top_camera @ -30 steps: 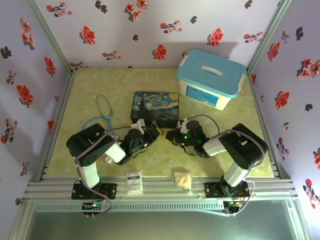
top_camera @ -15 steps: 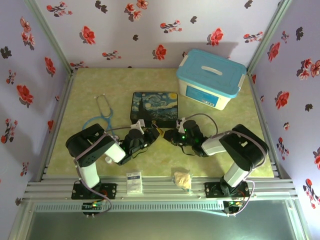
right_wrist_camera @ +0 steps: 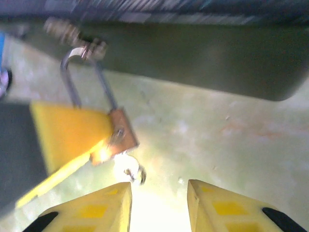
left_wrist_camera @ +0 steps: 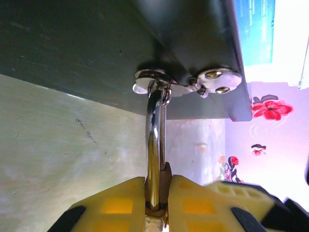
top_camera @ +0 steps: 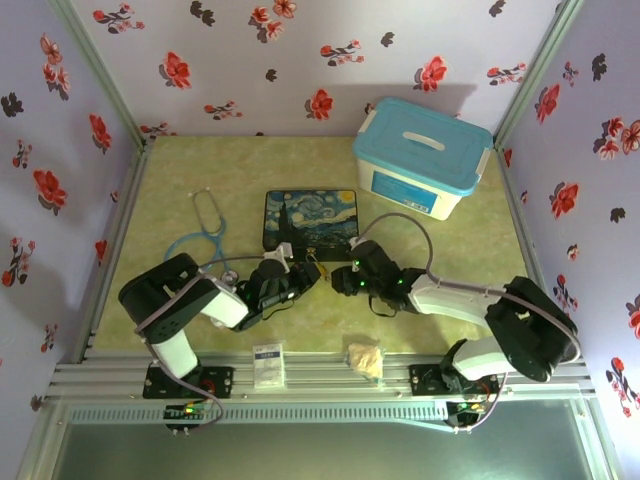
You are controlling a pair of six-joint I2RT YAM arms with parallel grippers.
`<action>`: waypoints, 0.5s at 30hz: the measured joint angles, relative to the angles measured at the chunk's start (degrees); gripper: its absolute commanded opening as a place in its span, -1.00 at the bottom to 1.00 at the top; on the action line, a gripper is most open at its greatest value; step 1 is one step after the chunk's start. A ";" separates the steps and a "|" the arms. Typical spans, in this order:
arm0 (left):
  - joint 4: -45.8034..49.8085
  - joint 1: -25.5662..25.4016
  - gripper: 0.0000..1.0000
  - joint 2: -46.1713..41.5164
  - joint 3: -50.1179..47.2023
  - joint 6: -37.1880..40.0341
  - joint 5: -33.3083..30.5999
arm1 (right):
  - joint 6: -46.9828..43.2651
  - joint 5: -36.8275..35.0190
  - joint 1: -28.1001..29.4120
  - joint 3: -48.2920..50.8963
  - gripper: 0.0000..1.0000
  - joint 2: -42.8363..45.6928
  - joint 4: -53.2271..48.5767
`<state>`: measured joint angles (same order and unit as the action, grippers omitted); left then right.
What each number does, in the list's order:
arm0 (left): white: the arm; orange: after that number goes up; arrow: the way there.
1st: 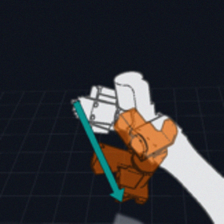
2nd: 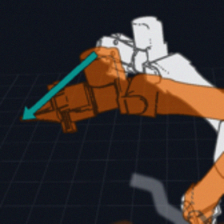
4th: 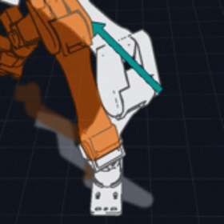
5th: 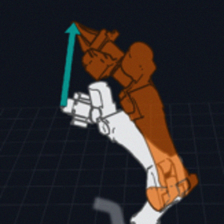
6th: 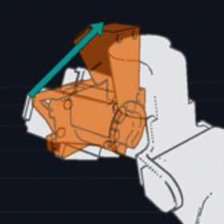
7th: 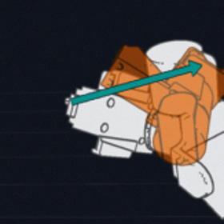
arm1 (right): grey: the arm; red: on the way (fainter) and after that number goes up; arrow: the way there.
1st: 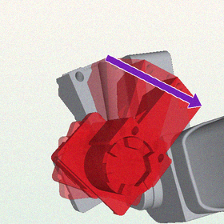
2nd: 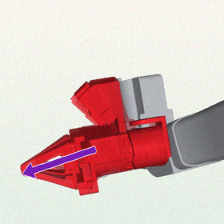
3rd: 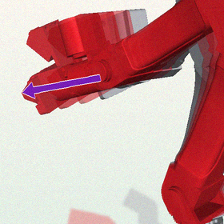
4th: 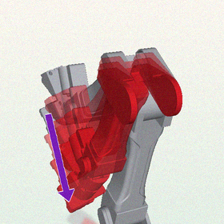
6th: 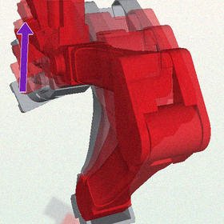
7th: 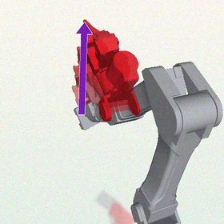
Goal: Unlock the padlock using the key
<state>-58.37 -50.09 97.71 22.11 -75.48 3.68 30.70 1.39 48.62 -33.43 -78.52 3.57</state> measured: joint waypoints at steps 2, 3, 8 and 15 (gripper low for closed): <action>2.69 0.00 -1.00 -1.62 0.02 0.61 0.00 | -4.07 -2.36 1.07 0.00 -0.24 0.42 -0.83; 3.63 0.00 -1.00 -2.14 0.04 0.76 0.00 | -5.70 -3.30 1.36 0.00 -0.23 0.42 -0.94; 6.82 0.00 -1.00 -3.48 0.66 1.03 0.00 | -12.76 -6.34 3.80 -0.35 -0.10 -0.28 -0.33; 7.50 -0.17 -1.00 -3.52 1.11 0.98 0.02 | -19.80 -5.90 6.32 -1.14 -0.03 -5.57 4.20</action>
<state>-50.87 -50.26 94.19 23.22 -74.50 3.70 10.90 -4.51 54.94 -34.57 -84.09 7.77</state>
